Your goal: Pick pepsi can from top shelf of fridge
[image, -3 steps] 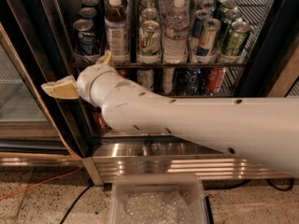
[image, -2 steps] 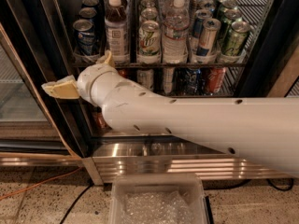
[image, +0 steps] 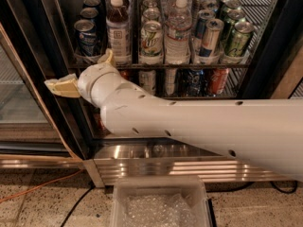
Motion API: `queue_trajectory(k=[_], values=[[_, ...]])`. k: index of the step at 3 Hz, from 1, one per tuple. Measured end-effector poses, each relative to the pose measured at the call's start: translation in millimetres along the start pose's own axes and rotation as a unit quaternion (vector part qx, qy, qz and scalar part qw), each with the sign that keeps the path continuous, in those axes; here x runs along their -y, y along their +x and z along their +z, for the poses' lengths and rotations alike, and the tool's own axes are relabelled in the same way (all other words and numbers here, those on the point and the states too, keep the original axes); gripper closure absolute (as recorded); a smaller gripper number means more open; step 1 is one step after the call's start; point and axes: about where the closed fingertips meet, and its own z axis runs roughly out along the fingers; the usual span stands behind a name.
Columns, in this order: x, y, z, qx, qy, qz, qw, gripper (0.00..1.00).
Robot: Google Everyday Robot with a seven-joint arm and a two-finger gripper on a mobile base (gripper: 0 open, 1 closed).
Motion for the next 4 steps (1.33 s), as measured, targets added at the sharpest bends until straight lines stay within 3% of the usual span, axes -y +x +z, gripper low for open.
queue_trajectory(k=[2, 4], values=[[4.6, -2.9, 16.7, 0.016, 0.034, -0.001, 0.9993, 0.01], [-1.6, -11.4, 33.6, 0.034, 0.061, 0.002, 0.9975, 0.12]])
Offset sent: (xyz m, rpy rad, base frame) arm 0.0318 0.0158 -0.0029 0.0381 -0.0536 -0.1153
